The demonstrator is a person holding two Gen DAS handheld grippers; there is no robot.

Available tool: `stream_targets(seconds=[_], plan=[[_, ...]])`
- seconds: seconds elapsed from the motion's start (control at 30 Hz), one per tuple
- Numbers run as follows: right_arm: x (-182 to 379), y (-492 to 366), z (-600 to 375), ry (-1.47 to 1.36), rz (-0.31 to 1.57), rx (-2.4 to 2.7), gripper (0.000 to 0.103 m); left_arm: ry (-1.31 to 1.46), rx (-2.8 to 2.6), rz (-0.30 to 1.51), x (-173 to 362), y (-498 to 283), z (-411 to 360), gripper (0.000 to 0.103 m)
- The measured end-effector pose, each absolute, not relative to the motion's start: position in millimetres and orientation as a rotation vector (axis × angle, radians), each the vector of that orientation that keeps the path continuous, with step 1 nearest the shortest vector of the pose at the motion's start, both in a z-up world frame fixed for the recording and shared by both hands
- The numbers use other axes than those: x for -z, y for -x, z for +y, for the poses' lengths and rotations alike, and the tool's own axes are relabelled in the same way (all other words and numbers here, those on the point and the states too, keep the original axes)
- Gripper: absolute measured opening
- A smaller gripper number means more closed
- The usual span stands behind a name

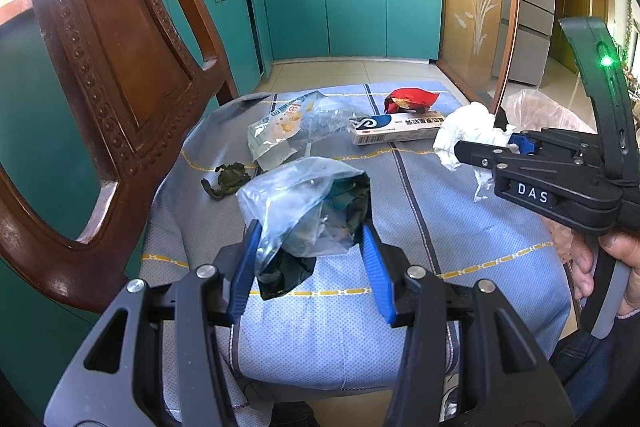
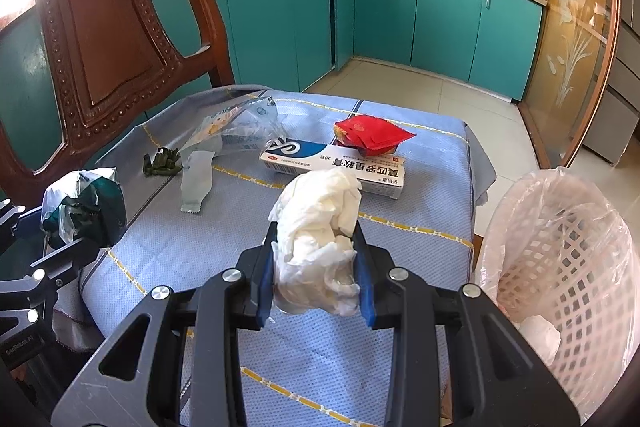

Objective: Collect trash
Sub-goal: 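Carry the wrapper and tissue over the basket and open both tools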

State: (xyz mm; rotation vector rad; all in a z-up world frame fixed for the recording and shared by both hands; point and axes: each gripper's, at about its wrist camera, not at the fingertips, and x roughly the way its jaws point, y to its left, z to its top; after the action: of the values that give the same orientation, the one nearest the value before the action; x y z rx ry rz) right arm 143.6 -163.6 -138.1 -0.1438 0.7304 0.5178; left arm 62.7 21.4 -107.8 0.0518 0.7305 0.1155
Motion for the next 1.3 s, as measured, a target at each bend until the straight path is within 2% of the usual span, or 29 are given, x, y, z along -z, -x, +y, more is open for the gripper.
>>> stream_targets(seconds=[0.27,0.53,0.63,0.83,0.93,1.0,1.1,1.13,1.17,1.2,1.3], plan=[[113.6,-143.5,-193.7,0.043,0.674,-0.499,0.034,-0.031,-0.089,0.695,95.6,-60.7,13.2,0.050],[75.0,-145.0,-293.3,-0.118,0.575,-0.274,0.034,0.021,0.107,0.685,82.9,-85.5,-33.3,0.050],[83.0,-148.8,-334.9,-0.160,0.633,-0.149,0.034,0.013,0.165,0.691,82.6,-100.6,-59.1,0.050],[130.1,-162.9,-400.2,-0.320,0.870,0.010,0.035,-0.026,0.328,0.714,84.6,-131.3,-129.8,0.050],[133.7,-160.0,-416.7,-0.358,0.876,0.030,0.039,-0.058,0.384,0.750,87.4,-140.4,-165.6,0.050],[129.5,-157.0,-419.9,-0.364,0.855,0.034,0.046,-0.097,0.411,0.734,87.1,-139.7,-184.6,0.050],[125.3,-156.4,-422.2,-0.390,0.825,0.054,0.073,-0.129,0.473,0.742,90.5,-141.2,-206.4,0.051],[123.6,-154.8,-424.8,-0.403,0.810,0.057,0.074,-0.139,0.486,0.746,92.5,-141.3,-213.1,0.052],[122.4,-155.1,-423.7,-0.413,0.800,0.052,0.075,-0.145,0.490,0.746,93.6,-141.1,-216.7,0.055],[121.2,-156.5,-424.4,-0.422,0.792,0.049,0.075,-0.148,0.495,0.747,94.4,-140.7,-217.7,0.063],[117.7,-155.1,-427.0,-0.450,0.762,0.051,0.075,-0.133,0.489,0.744,95.8,-136.9,-214.6,0.079]])
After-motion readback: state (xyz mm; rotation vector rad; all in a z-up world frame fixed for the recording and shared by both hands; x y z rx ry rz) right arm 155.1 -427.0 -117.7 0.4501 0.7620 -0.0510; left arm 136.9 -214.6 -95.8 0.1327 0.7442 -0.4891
